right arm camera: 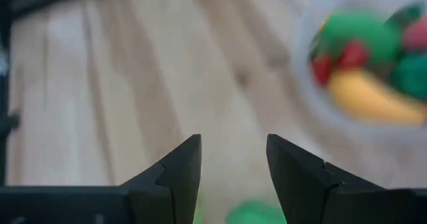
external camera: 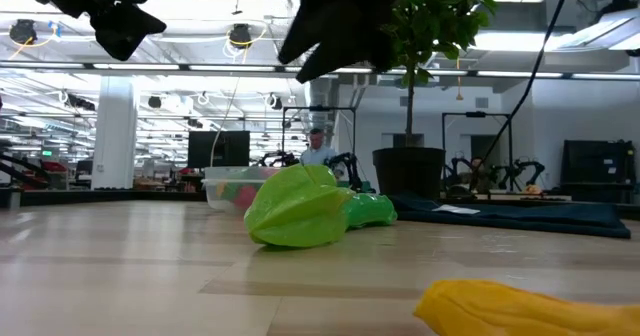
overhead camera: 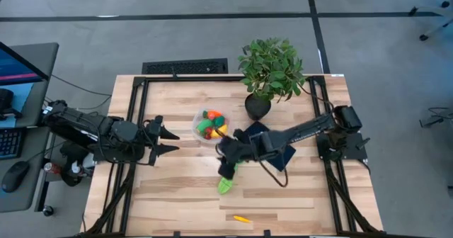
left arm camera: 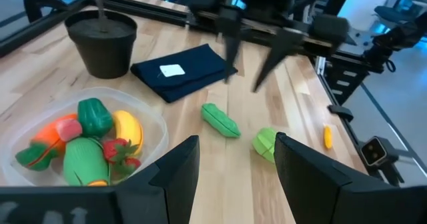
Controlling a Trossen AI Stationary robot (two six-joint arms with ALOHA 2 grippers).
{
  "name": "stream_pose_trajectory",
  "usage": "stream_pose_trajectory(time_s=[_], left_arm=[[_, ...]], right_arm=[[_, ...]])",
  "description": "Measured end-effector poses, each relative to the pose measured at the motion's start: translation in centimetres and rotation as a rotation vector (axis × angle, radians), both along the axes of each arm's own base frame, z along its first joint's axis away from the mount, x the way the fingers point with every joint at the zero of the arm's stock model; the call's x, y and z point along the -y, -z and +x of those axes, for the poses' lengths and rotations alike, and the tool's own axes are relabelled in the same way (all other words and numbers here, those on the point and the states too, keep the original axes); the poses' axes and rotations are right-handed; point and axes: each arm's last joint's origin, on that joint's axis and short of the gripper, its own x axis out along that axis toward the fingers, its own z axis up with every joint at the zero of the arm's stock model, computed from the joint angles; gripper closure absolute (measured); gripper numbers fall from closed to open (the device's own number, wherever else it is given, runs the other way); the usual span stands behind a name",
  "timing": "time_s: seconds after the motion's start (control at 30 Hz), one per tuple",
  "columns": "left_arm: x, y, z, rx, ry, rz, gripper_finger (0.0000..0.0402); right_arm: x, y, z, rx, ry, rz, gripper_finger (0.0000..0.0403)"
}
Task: Pick and placing Produce into tupperware
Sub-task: Put the yellow corn into the transparent bin
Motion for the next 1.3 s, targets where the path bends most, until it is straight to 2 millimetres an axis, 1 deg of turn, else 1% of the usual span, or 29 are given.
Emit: stream_pose_trajectory(time_s=[0.27, 0.57, 0.77, 0.9, 0.97, 1.07, 1.17, 1.3], left_arm=[[-0.1, 0.0, 0.0, 0.002, -0.022, 0.008, 0.0219], [-0.1, 0.0, 0.0, 0.002, -0.025, 0.003, 0.0219], [-0.1, 0.0, 0.0, 0.002, -0.026, 0.000, 0.0219], [-0.1, 0.0, 0.0, 0.002, -0.026, -0.002, 0.0219], [-0.1, 0.0, 0.0, 0.002, -0.027, -0.003, 0.0219], [-0.1, 0.0, 0.0, 0.002, -0.027, -0.004, 0.0219], [-0.1, 0.0, 0.0, -0.001, -0.027, -0.003, 0.0219], [0.0, 0.1, 0.2, -0.011, -0.027, 0.000, 0.0219]], right_arm=[[-5.2, 0.9, -2.9, -0.159, -0.063, 0.110, 0.0243], [-10.8, 1.0, -6.0, -0.179, -0.083, 0.203, 0.0243], [-14.2, 1.2, -8.0, -0.167, -0.104, 0.223, 0.0242], [-16.0, 2.7, -8.4, -0.158, -0.109, 0.228, 0.0245], [-16.9, 3.4, -7.8, -0.120, -0.112, 0.269, 0.0247], [-17.7, 5.2, -7.5, -0.137, -0.118, 0.278, 0.0250], [-17.8, 7.0, -7.2, -0.178, -0.075, 0.277, 0.0255], [-18.0, 8.8, -7.0, -0.211, -0.042, 0.272, 0.0263]])
